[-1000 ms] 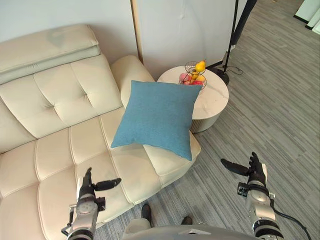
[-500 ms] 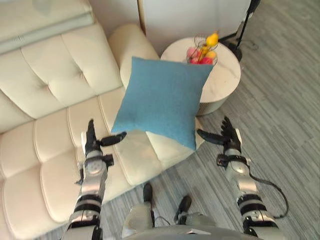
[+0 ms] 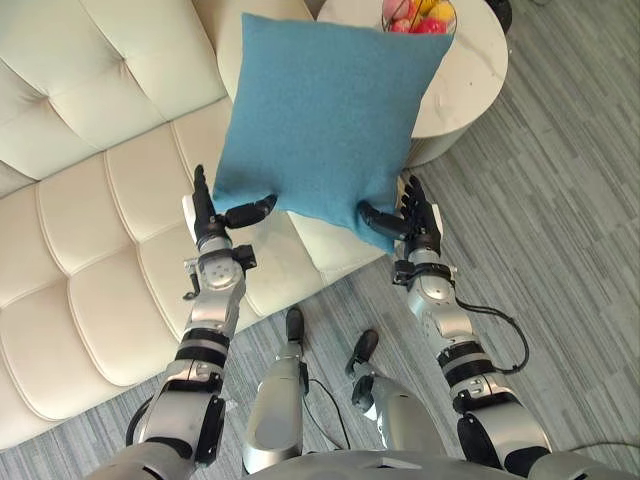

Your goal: Pick up cushions and gather them together orderly.

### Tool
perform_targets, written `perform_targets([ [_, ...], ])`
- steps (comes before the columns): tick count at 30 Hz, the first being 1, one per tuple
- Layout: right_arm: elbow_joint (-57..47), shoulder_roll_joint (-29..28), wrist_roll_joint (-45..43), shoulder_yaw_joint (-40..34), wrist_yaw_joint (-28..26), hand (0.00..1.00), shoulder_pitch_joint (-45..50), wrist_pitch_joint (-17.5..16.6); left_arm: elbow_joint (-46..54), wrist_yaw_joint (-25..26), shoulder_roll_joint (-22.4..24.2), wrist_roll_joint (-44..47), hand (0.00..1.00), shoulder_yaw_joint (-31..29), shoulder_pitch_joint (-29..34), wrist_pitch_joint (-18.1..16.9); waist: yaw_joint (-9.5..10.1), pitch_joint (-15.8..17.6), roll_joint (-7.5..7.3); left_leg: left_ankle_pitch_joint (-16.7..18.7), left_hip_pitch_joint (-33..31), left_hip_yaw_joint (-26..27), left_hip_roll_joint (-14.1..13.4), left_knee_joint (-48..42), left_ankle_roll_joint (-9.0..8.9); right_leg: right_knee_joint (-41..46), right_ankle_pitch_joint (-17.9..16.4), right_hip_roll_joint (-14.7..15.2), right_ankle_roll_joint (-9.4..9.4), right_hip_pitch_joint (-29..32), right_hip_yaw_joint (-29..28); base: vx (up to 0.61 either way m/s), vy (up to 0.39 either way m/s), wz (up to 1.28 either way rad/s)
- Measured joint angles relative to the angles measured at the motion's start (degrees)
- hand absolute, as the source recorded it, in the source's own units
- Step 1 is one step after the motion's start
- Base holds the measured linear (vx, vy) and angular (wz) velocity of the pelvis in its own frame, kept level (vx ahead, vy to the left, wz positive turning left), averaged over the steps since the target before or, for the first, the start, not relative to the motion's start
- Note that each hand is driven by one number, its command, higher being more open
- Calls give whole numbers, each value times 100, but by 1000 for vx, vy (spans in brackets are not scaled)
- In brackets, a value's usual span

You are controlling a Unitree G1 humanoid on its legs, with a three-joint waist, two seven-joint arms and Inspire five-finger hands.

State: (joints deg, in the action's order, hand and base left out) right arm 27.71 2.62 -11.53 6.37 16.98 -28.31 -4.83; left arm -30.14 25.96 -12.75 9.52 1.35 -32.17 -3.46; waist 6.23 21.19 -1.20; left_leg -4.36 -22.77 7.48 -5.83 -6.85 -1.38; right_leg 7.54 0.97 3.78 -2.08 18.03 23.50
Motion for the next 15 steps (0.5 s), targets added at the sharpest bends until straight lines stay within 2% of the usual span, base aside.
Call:
perform_targets([
  [3,0,-18,-22,-7,186,0,-298,-5,-186,104,-4,4,0,5,-408,-1,19,108,45,-25,-224,8,-54,-116,-21,173,-17,1,-26,248,-16,-42,-32,-5],
  [8,-163,137,-227,-7,290,0,-459,-10,-256,135,-55,148,0,27,-721,-1,30,117,52,-97,-471,6,-95,-141,-39,269,-12,-5,-36,522,-10,-11,-22,-2],
  [15,-685,51,-398,149,320,0,-379,-42,87,159,39,352,0,212,-780,-12,65,118,52,-106,-492,-2,-66,-146,-39,268,-7,25,-43,524,6,36,-1,3],
])
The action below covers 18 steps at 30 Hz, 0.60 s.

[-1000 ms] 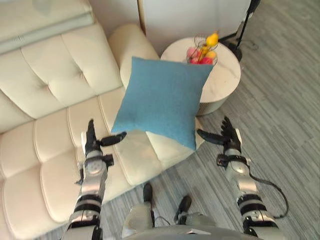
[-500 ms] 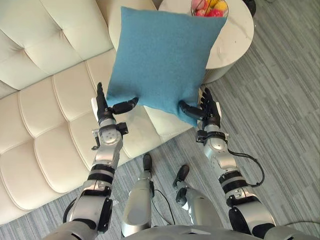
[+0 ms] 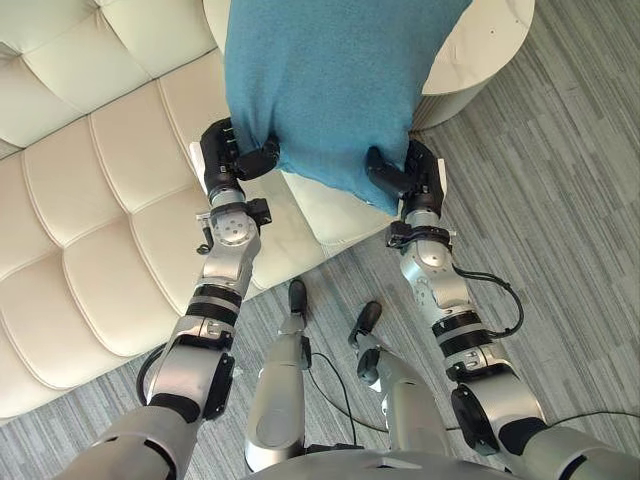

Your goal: Pick up cushions and gather them together orderly.

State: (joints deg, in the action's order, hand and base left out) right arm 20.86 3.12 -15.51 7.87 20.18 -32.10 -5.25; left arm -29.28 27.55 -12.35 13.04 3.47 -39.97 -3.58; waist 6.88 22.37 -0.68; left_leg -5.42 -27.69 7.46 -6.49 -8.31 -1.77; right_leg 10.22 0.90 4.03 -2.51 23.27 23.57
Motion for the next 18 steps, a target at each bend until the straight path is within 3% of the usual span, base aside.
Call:
perform_targets([
  [4,-516,21,-37,-13,6,0,585,-62,833,-18,61,-2,0,120,492,-1,-56,0,0,0,210,-2,46,35,0,-16,-3,33,5,-209,-25,73,7,5],
  [13,-1549,7,484,-10,-95,0,2282,-127,2467,-254,558,-10,0,424,2678,-105,-186,-52,-1,-198,1311,-41,179,860,-14,-343,-61,-7,83,-1102,-33,50,-24,7],
  [18,-2087,-33,1038,24,-353,0,3159,-126,2820,-507,777,27,0,434,3844,-119,-272,-642,6,-223,1736,-50,261,1138,-15,-501,-115,15,159,-1469,-17,75,-2,6],
])
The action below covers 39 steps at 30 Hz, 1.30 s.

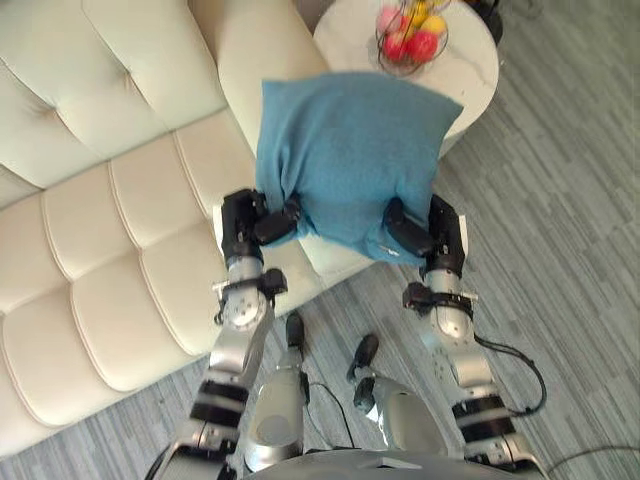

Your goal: Pick up cushions and gather them together orderly.

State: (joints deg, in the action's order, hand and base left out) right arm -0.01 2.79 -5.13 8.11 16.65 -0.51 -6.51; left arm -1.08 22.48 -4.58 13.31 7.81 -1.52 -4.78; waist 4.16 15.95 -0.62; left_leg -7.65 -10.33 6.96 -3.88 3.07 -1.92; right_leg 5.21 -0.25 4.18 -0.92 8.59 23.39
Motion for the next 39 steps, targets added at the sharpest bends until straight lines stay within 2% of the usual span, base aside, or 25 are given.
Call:
perform_targets([
  [5,-316,-13,447,39,-339,0,778,-1,430,-274,18,-6,0,14,1072,-12,0,-422,49,19,542,-9,30,174,-5,-266,-5,-22,42,-588,8,35,-2,4],
  [9,-330,14,732,31,-424,0,1157,-1,430,-429,89,-5,0,73,1528,-12,-2,-575,144,78,771,-29,29,163,16,-300,-22,-31,67,-851,21,-9,3,4],
  [13,-341,77,794,9,-385,0,1436,7,429,-499,107,-4,0,248,1805,-11,-26,-649,183,152,683,-361,38,-182,-38,-242,-102,-27,63,-1063,316,-61,-17,39],
  [15,-346,128,801,6,-332,0,1429,7,428,-500,107,-2,0,294,1816,-11,-20,-659,203,187,480,-521,22,-412,-88,-84,-183,-25,27,-986,460,-110,-33,44],
  [17,-343,252,984,9,-256,0,1287,24,429,-502,127,9,0,308,1818,-13,-22,-744,324,153,-31,-722,-51,-794,-186,333,-314,-33,-103,-578,596,-152,-41,40],
  [18,-311,267,1043,6,-234,0,1171,45,423,-506,122,28,0,308,1809,-14,-32,-770,338,28,-146,-778,-29,-718,-377,353,-308,46,-156,-433,654,-148,-12,28],
  [19,-288,289,1082,-9,-224,0,1094,66,423,-515,122,65,0,316,1806,-13,-36,-779,349,0,-191,-762,-21,-700,-460,352,-287,69,-181,-360,701,-137,-5,25],
  [20,-170,343,1194,-66,-195,0,912,113,416,-536,117,93,0,379,1799,-13,-53,-776,367,662,-458,-304,-99,-1794,-7,349,-197,182,-227,-281,806,-91,-24,23],
  [21,-55,438,1203,-68,-140,0,816,137,397,-548,107,163,0,457,1806,-13,-56,-784,379,1175,-396,203,-241,-2605,120,310,-110,253,-244,-298,831,-74,-18,23],
  [23,70,527,1242,-100,-95,0,702,146,354,-565,116,209,0,521,1795,-16,-179,-841,450,1610,-26,715,-496,-2922,-26,269,19,347,-236,-304,963,-87,52,39],
  [25,90,591,1244,-218,-80,0,698,146,260,-620,128,211,0,620,1725,-16,-283,-950,580,1681,346,823,-581,-2426,-249,156,165,356,-173,-266,1137,-96,121,54],
  [26,130,641,1245,-333,-42,0,692,147,154,-657,165,211,0,725,1620,-18,-309,-1031,701,1741,604,784,-578,-1780,-363,103,280,347,-119,-197,1255,-113,178,41],
  [27,218,625,1249,-401,-33,0,649,146,95,-668,168,211,0,760,1557,-18,-309,-1051,716,1764,683,788,-538,-1468,-344,91,341,362,-84,-154,1277,-152,219,39],
  [28,476,462,1286,-444,-39,0,597,210,-65,-674,80,212,0,774,1509,-18,-321,-1099,526,1555,777,775,-327,-1221,-260,-45,515,484,-3,-172,1274,-115,167,20],
  [29,590,397,1301,-439,-56,0,605,227,-141,-673,15,211,0,768,1521,-18,-317,-1131,455,1512,797,760,-238,-1203,-218,-91,588,549,21,-209,1275,-107,171,18],
  [31,728,284,1306,-427,-85,0,608,278,-238,-673,-48,211,0,742,1547,-17,-315,-1136,408,1488,846,724,-102,-1213,-149,-39,653,709,80,-270,1282,-56,118,16],
  [33,881,255,1305,-428,-119,0,650,314,-242,-675,-49,203,0,728,1624,-16,-304,-1128,404,1516,838,644,49,-1215,37,296,619,955,83,-228,1255,-72,104,25],
  [34,917,251,1305,-429,-131,0,665,318,-243,-675,-50,199,0,728,1642,-16,-301,-1121,394,1525,840,616,81,-1218,66,413,598,1011,91,-191,1188,-88,136,28],
  [36,978,231,1303,-453,-163,0,751,322,-256,-694,-67,186,0,728,1672,-13,-317,-1093,368,1564,840,470,151,-1217,140,666,541,1078,32,-97,578,-44,103,35],
  [37,980,185,1302,-469,-163,0,837,322,-256,-727,-95,181,0,723,1673,-12,-332,-1060,304,1545,840,341,191,-1223,149,762,375,1038,3,-71,25,32,-2,68],
  [38,990,116,1301,-467,-165,0,900,321,-256,-758,-180,180,0,708,1674,-11,-356,-1062,162,1538,765,143,267,-1252,155,726,-11,916,169,-75,-514,39,-23,63],
  [39,991,117,1301,-468,-166,0,900,321,-256,-759,-182,180,0,707,1674,-9,-366,-1059,160,1538,734,105,266,-1268,155,716,-20,891,180,-69,-548,59,-87,65],
])
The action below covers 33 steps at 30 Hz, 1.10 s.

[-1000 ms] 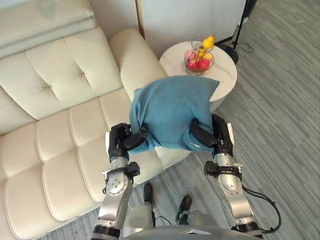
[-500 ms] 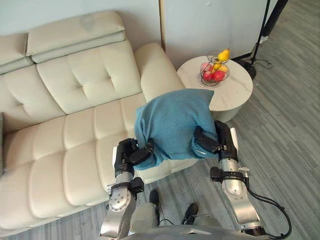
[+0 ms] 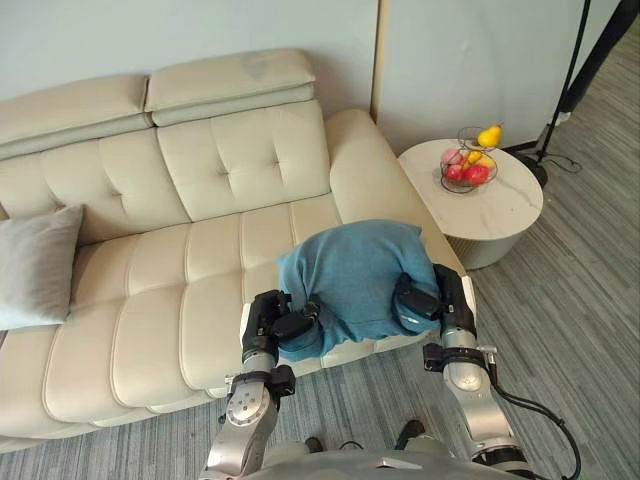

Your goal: Pick up cushions and gather them together orderly.

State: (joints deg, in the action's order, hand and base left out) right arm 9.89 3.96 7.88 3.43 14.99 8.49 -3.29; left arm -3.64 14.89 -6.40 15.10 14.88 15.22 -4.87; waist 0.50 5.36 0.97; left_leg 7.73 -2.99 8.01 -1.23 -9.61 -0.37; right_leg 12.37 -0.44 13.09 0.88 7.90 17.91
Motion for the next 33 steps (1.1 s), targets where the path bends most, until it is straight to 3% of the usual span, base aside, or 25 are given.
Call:
perform_targets([
  [5,4,15,-7,-2,0,0,10,9,1,-30,-7,-5,0,23,2,13,-54,4,1,-43,-154,-509,-4,-118,-124,221,-280,-107,83,-25,33,88,-82,48],
  [8,-127,8,-15,-22,59,0,193,18,2,-53,14,-5,0,69,-21,13,-76,-33,60,153,-323,-910,-138,-624,-326,245,-584,-190,151,-397,527,172,-140,69],
  [10,-472,-11,-17,-13,62,0,391,45,10,-53,57,0,0,61,-17,13,-4,-20,104,264,-770,-550,-383,-1841,-438,222,-613,-253,199,-668,662,144,-83,57],
  [11,-757,-6,-18,-2,62,0,525,56,29,-54,112,4,0,29,-17,14,71,-7,163,247,-1101,-123,-678,-2724,-432,84,-625,-350,185,-950,643,160,-20,40],
  [12,-960,21,-20,-9,71,0,577,55,93,-55,171,7,0,29,-11,13,159,10,125,339,-1239,217,-909,-3132,-323,-119,-655,-394,216,-1202,669,201,-12,30],
  [14,-1112,63,-18,-42,97,0,566,40,129,-80,246,8,0,48,-13,2,227,-47,174,429,-1294,308,-1068,-2745,-163,-203,-662,-410,225,-1234,665,121,38,5],
  [16,-1150,67,-19,-138,132,0,486,7,134,-158,278,7,0,51,-49,-5,224,-60,196,382,-1326,78,-1087,-1688,-157,-332,-650,-345,306,-1283,657,139,198,3],
  [17,-1118,70,-19,-191,150,0,473,7,134,-171,281,6,0,103,-48,-5,228,-62,133,-117,-1306,-106,-1000,-994,-351,-391,-628,-196,470,-1313,588,204,351,-6],
  [18,-1116,71,-20,-192,151,0,473,7,134,-171,280,7,0,108,-47,-4,227,-66,126,-156,-1300,-107,-994,-961,-362,-396,-628,-185,476,-1316,580,245,348,-9],
  [19,-950,56,-22,-206,156,0,407,-8,119,-169,219,6,0,154,-65,-2,195,-118,44,-610,-1178,-52,-815,-739,-466,-512,-591,-89,628,-1359,486,243,285,6],
  [20,-740,-40,-20,-223,164,0,289,2,120,-155,80,2,0,156,-169,-4,106,-106,-159,-622,-1184,-28,-651,-742,-386,-682,-522,39,578,-1380,298,200,190,7],
  [21,-618,-73,-20,-222,161,0,211,6,114,-131,11,3,0,154,-227,-2,109,-73,-233,-547,-1213,-6,-622,-858,-312,-734,-501,69,584,-1404,228,177,173,3],
  [24,-398,-177,-14,-226,114,0,118,64,70,-109,-145,5,0,152,-238,10,136,-83,-280,-304,-1196,77,-598,-1204,-257,-727,-282,140,773,-1508,141,126,112,-12],
  [26,-333,-145,-14,-279,78,0,142,66,68,-112,-142,2,0,217,-238,23,170,-89,-209,-32,-1083,144,-598,-1223,-289,-323,-323,222,721,-1372,-32,82,131,-30],
  [28,-194,-135,-13,-376,65,0,141,71,58,-134,-148,0,0,306,-232,55,182,-75,-229,45,-834,399,-549,-1091,-208,709,-361,463,643,-857,-301,64,189,-52],
  [30,-95,-175,-9,-379,67,0,133,88,58,-143,-219,-3,0,306,-231,69,160,25,-399,169,-353,718,-364,-928,-48,2030,-235,923,283,-296,-494,64,189,-57],
  [32,5,-189,-8,-374,66,0,130,88,58,-147,-273,-10,0,285,-230,77,38,16,-417,232,-186,732,-320,-842,56,2366,-391,947,78,-186,-547,60,94,-17],
  [33,33,-199,-9,-340,64,0,128,88,58,-146,-276,-15,0,246,-240,76,-21,20,-400,270,-138,729,-330,-794,119,2422,-722,783,132,-76,-594,85,55,2],
])
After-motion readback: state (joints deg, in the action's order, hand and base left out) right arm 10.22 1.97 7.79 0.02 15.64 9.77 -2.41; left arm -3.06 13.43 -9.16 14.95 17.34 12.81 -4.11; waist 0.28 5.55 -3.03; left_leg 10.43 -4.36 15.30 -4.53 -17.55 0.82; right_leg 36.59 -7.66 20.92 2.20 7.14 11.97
